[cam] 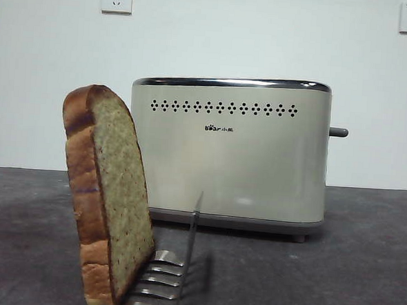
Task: Pick up a slice of bread from the rack,put the bread on the toaster,press the button
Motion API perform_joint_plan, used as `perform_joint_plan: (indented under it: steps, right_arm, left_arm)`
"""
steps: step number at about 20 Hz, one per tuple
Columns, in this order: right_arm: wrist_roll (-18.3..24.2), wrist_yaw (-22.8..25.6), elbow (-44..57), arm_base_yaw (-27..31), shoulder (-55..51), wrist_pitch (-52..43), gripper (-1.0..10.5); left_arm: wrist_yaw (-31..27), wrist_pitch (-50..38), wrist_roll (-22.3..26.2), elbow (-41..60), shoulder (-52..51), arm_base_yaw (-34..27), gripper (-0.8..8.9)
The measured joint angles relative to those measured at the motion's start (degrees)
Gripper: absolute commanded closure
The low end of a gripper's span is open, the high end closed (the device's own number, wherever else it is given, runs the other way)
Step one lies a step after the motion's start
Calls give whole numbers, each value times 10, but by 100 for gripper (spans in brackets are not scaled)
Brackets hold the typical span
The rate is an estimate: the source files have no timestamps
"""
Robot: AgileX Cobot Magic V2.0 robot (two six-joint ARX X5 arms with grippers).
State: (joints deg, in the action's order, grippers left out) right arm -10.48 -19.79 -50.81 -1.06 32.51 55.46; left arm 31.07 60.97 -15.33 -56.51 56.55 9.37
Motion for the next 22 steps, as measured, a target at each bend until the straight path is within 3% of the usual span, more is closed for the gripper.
perform_joint_plan:
  steps: [2, 5, 7, 13, 22]
  right_arm:
    - [10, 0, -4, 0, 14, 2, 946]
    - [15, 0, -5, 0, 32, 3, 946]
    - [15, 0, -5, 0, 38, 3, 946]
    - [15, 0, -5, 0, 38, 3, 946]
    - [15, 0, -5, 0, 38, 5, 946]
  left_arm:
    - [-2, 0, -2, -29, 24, 42, 780]
    - [-39, 8, -13, -68, 59, 110, 527]
    - [-62, 10, -24, -82, 81, 151, 463]
    - [-127, -12, -70, -83, 158, 224, 463]
    - [-129, -82, -94, -83, 235, 263, 473]
